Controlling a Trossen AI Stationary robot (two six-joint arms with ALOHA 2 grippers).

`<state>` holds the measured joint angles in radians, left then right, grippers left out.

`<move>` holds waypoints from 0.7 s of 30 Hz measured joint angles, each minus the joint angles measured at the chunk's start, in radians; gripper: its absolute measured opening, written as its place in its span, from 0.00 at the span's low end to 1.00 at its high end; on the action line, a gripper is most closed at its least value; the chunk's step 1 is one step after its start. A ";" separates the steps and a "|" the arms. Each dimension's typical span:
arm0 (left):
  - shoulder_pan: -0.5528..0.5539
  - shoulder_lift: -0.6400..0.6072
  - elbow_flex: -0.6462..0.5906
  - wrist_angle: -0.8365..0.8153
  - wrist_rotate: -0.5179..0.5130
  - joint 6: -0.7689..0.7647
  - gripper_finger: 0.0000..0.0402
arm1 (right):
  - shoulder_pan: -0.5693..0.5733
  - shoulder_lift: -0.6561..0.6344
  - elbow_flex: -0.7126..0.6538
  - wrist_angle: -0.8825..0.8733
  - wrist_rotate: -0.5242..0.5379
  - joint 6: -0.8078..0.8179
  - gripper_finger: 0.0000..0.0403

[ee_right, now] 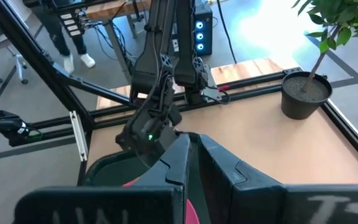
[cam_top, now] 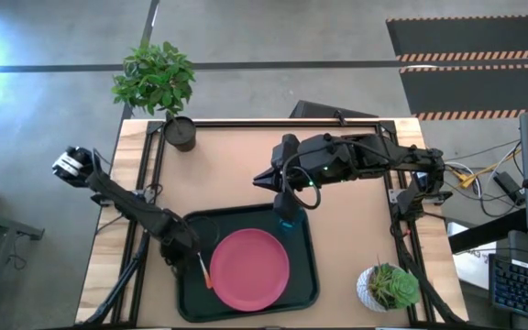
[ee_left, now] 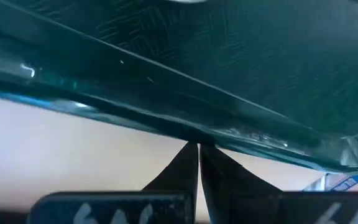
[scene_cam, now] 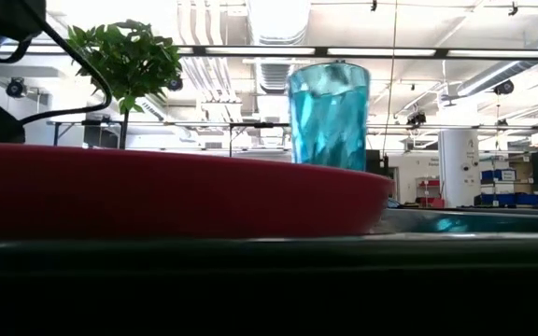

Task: Pick and place plate/cup/fork/spoon on tray
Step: Move the black tray to the center of the table

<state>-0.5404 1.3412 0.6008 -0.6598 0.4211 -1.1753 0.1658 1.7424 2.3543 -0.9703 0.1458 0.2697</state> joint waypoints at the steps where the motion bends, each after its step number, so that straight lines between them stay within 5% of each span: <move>1: 0.001 0.009 -0.003 0.028 -0.010 -0.001 0.00 | 0.000 0.000 0.000 0.000 -0.005 -0.004 0.06; 14: 0.116 0.133 -0.020 0.147 -0.025 0.010 0.00 | 0.000 0.000 0.000 0.002 -0.048 0.000 0.06; 21: 0.195 0.114 -0.021 0.286 -0.207 0.054 0.00 | 0.000 -0.001 0.000 0.001 -0.049 0.002 0.06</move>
<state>-0.3452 1.4547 0.5800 -0.3739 0.2137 -1.1217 0.1658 1.7412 2.3543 -0.9691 0.0967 0.2715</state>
